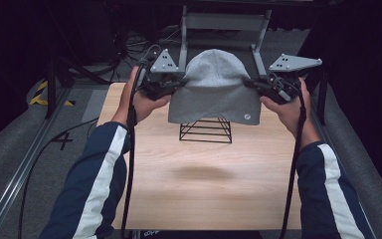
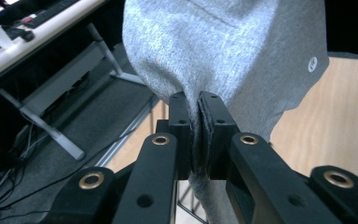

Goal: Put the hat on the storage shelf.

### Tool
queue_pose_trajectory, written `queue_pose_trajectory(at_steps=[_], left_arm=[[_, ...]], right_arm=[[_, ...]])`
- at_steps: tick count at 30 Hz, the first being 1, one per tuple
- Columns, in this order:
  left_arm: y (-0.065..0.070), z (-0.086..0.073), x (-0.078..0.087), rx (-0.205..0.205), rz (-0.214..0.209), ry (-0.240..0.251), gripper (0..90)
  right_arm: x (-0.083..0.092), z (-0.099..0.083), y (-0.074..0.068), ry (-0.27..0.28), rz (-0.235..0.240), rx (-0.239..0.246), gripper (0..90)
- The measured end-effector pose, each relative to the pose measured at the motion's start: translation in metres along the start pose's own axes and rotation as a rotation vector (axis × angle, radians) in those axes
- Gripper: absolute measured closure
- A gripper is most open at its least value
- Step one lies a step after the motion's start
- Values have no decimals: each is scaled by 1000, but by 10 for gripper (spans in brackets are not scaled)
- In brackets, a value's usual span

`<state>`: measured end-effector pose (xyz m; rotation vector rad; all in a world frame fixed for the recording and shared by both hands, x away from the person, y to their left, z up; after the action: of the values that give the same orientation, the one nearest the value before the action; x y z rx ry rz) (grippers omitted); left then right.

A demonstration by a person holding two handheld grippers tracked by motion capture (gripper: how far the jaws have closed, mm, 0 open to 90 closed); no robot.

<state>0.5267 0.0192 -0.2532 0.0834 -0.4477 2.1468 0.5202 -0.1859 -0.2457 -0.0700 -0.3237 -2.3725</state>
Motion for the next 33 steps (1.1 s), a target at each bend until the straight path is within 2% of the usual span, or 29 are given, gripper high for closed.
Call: queue_pose_trajectory(at_steps=[3, 7, 12, 13, 17, 19, 21, 24, 27, 33], left_arm=[[-9, 6, -7, -4, 23, -1, 841], [-18, 8, -13, -4, 29, -6, 842], [-32, 5, -25, 20, 37, -20, 842], [-36, 5, -27, 15, 47, -19, 842], [-44, -1, -36, 45, 46, -27, 842], [-47, -3, -40, 41, 55, -32, 842], [-47, -2, -42, 52, 43, -28, 841], [-46, -3, -44, 36, 44, -36, 842], [-44, -6, -47, 56, 31, -30, 841], [-35, -14, -43, 70, 9, -23, 841]], right_arm=[[-7, 6, 9, 15, -22, 1, 852], [-13, 8, 18, 23, -40, -4, 852], [-25, 6, 30, 24, -53, -15, 852], [-28, 5, 32, 23, -55, -17, 852], [-38, 2, 39, 13, -60, -20, 852], [-41, 1, 43, 13, -65, -25, 852], [-42, 0, 46, 10, -66, -29, 852], [-43, -1, 47, 9, -64, -35, 852], [-43, -7, 49, 6, -64, -43, 852], [-38, -18, 40, 3, -32, -50, 852]])
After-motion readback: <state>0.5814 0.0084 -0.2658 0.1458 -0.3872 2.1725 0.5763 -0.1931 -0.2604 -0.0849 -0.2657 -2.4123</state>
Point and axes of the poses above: each handheld gripper's, and its own axes: x roughly backward along the jaws, z roughly out of its top, y roughly to its right, the point moved 10 cm from there along -x, roughly forward along the jaws, and after that the axes turned 15 degrees about y, right-handed, at the moved point
